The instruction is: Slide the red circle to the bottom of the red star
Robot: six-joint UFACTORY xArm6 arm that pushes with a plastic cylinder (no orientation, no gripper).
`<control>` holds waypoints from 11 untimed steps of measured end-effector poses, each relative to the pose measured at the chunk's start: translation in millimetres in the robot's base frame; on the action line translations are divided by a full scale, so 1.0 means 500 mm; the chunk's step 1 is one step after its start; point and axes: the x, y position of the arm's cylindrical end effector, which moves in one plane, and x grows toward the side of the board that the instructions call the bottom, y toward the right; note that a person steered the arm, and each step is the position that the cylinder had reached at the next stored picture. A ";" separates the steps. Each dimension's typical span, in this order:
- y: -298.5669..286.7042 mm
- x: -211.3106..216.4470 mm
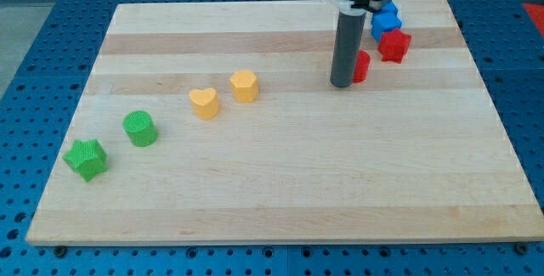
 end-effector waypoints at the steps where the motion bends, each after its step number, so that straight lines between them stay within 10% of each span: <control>1: -0.060 -0.005; 9: -0.011 -0.037; 11: 0.150 -0.036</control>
